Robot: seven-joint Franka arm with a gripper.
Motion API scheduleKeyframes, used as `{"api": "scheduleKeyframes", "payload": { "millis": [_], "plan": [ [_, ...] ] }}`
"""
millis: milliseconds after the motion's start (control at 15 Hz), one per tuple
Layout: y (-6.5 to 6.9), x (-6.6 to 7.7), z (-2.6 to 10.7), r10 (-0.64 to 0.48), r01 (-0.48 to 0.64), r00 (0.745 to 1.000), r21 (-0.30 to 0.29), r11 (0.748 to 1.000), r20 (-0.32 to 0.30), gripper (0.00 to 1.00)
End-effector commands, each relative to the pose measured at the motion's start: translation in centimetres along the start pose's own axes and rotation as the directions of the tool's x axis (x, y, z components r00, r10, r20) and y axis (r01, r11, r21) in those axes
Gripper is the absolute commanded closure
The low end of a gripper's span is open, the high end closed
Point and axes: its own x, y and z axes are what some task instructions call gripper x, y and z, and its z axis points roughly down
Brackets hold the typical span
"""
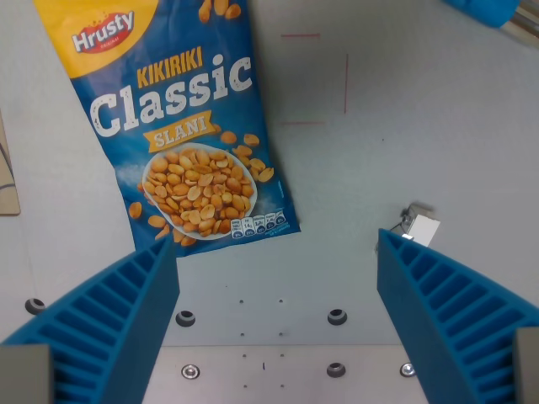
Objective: Rotate around base negative z
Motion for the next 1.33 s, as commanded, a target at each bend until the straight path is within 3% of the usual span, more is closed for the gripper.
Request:
{"api": "scheduleKeyframes", "payload": {
  "millis": [67,667,1333],
  "plan": [
    [0.01,-0.01,-0.22,0.013,-0.013,1.0,0.0,1.0,-0.004,0.0],
    [0.01,-0.01,-0.22,0.133,-0.133,0.991,0.002,0.991,-0.004,0.0],
    [0.01,-0.01,-0.22,0.264,-0.264,0.965,0.004,0.965,-0.003,0.0]
  ]
}}
